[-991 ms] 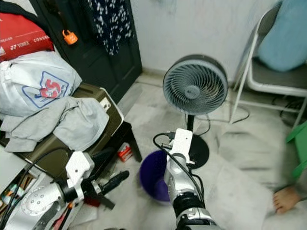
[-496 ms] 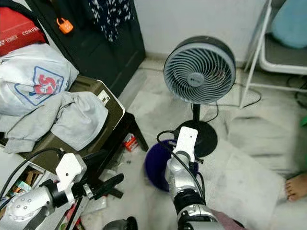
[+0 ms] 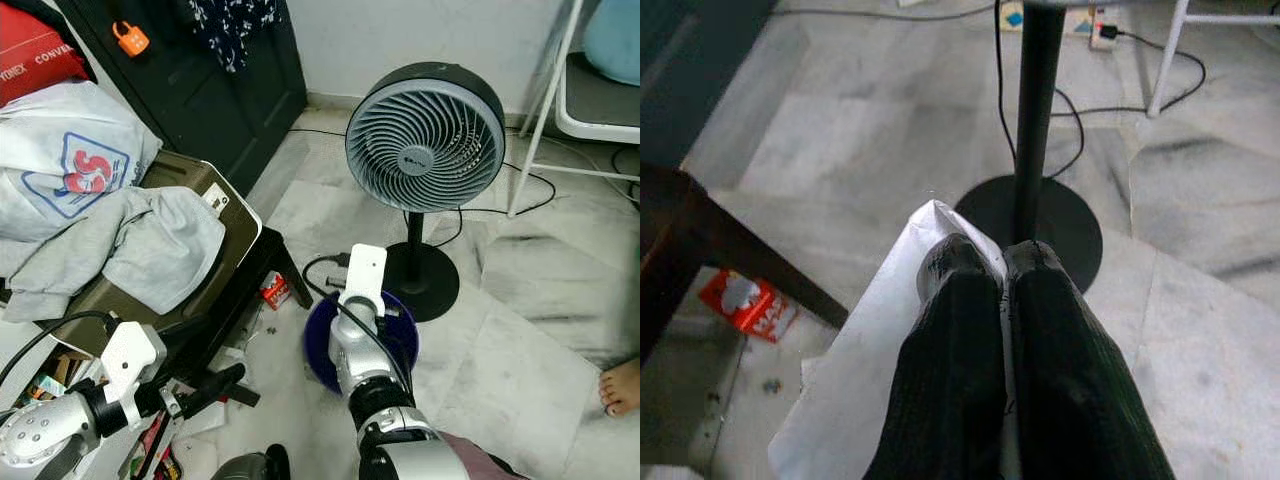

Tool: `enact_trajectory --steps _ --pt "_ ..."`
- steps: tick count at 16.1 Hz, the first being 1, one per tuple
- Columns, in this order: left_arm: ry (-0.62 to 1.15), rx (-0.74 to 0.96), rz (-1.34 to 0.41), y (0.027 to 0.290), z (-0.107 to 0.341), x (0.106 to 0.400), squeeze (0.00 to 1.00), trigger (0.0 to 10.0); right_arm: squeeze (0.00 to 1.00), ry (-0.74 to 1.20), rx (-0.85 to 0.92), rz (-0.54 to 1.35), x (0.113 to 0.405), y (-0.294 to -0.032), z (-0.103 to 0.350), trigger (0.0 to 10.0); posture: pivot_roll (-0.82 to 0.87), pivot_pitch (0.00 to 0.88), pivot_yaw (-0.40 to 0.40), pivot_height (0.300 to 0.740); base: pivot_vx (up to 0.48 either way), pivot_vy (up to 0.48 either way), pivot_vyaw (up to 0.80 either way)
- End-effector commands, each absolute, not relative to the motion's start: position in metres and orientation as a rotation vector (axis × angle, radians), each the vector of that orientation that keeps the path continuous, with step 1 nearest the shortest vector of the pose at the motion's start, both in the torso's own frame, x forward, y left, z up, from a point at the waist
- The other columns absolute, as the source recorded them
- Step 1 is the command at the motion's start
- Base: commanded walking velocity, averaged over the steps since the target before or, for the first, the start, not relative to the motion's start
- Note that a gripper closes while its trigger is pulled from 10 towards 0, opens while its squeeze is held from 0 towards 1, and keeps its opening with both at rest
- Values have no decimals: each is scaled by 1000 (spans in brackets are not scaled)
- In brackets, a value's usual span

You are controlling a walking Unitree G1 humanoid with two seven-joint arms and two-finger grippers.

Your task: Clean up the room

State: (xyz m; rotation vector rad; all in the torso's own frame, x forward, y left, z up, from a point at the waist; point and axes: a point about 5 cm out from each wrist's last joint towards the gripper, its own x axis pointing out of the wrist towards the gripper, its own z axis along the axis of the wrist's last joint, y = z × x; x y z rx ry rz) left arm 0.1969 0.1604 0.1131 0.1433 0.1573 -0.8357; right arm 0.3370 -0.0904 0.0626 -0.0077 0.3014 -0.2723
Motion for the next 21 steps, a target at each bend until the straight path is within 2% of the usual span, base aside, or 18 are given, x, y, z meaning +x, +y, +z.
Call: enact_trajectory --steps 1,3,4,5,13,15,21 --pt "173 169 -823 166 114 195 0 10000 945 314 41 -222 334 -66 63 10000 203 256 205 740 0 0 0" --pt "173 171 -819 167 114 196 0 10000 929 336 47 -233 332 -68 59 10000 203 256 203 740 0 0 0" --pt "173 171 -816 167 114 196 0 10000 875 352 57 -241 331 -71 56 10000 200 257 203 740 0 0 0" --pt "174 172 -815 167 114 196 0 10000 906 362 65 -255 330 -74 53 10000 199 258 203 740 0 0 0" --pt "170 176 -810 166 113 201 0 10000 925 371 75 -297 330 -82 50 10000 195 266 214 740 0 0 0" --pt "164 175 -812 164 113 203 0 10000 1000 368 73 -298 330 -84 51 10000 188 262 211 740 0 0 0" --pt "122 159 -799 153 110 215 0 10000 1000 328 97 -258 336 -94 56 10000 145 221 168 740 0 0 0"
